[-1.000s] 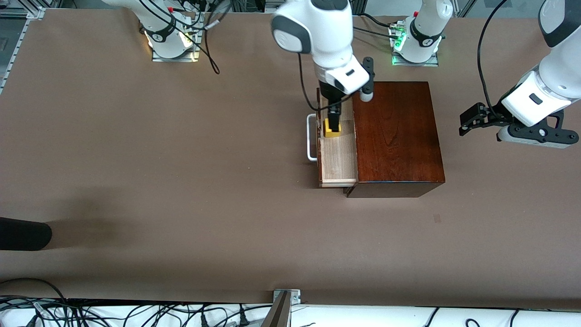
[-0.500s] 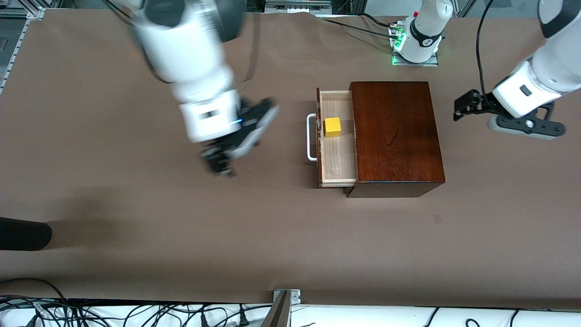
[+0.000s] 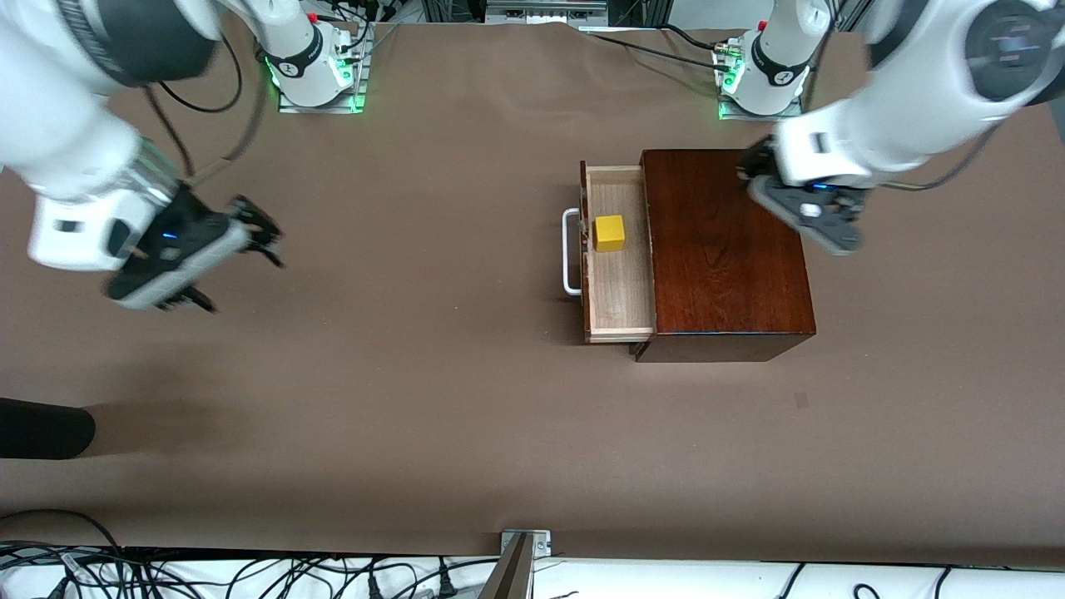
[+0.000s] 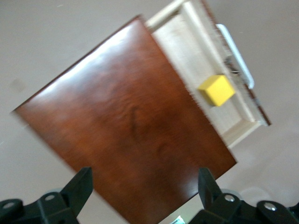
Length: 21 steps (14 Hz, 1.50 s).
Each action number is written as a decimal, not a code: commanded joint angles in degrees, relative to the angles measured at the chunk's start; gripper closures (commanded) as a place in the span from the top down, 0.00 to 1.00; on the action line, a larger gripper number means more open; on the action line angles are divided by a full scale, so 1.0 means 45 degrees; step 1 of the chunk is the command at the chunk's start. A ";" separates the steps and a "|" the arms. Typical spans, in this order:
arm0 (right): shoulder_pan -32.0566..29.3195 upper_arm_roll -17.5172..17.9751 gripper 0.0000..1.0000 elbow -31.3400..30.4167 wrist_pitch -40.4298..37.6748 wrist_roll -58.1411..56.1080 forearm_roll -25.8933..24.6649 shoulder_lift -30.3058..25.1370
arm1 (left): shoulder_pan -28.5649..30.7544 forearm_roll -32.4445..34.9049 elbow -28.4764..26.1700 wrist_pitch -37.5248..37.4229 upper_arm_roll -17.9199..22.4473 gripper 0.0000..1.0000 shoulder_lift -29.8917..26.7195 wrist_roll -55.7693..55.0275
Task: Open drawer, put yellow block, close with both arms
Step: 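Withdraw the right gripper while the left gripper moves to the drawer front, then push the drawer shut into the box with the left gripper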
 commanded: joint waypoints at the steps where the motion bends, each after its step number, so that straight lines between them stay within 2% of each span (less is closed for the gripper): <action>1: -0.0021 -0.0797 1.00 -0.0953 -0.0763 0.0819 0.0261 -0.1023 | -0.1929 -0.1167 0.1488 -0.0182 0.0088 1.00 0.1683 0.0171; 2: -0.0021 -0.1091 1.00 -0.0953 -0.1230 0.1093 0.0261 -0.1120 | -0.2767 -0.2024 0.2246 -0.0182 0.0107 1.00 0.2656 0.0151; 4: -0.0021 -0.1366 1.00 -0.0953 -0.1585 0.1368 0.0242 -0.1336 | -0.3806 -0.2540 0.4197 -0.0182 0.0108 1.00 0.4551 0.0151; 6: -0.0021 -0.1524 1.00 -0.0914 -0.1762 0.1389 0.0164 -0.1433 | -0.4413 -0.2463 0.5296 0.0186 0.0108 1.00 0.5921 0.0501; 7: -0.0021 -0.1543 1.00 -0.0914 -0.1762 0.1447 0.0106 -0.1434 | -0.4900 -0.2404 0.5436 0.1137 0.0127 1.00 0.6352 0.1005; 8: -0.0041 -0.1563 1.00 -0.0914 -0.1762 0.1834 0.0086 -0.1453 | -0.5214 -0.2094 0.5360 0.2074 0.0146 1.00 0.6589 0.1803; 10: -0.0022 -0.1622 1.00 -0.0894 -0.1821 0.2578 -0.0011 -0.1453 | -0.5897 -0.0576 0.5302 0.3193 0.0108 1.00 0.7000 0.3366; 13: -0.0021 -0.1601 1.00 -0.0524 -0.1627 0.2832 -0.0188 -0.1317 | -0.6525 0.0777 0.4504 0.3391 0.0108 1.00 0.7372 0.4561; 16: -0.0041 -0.1583 1.00 -0.0484 -0.1217 0.2952 -0.0188 -0.1102 | -0.6429 0.0917 0.3293 0.3295 0.0166 1.00 0.7334 0.6007; 21: 0.0038 -0.1524 1.00 -0.0504 -0.1176 0.2971 -0.0149 -0.0966 | -0.5921 0.1951 0.3192 0.1346 0.0322 1.00 0.7256 0.6225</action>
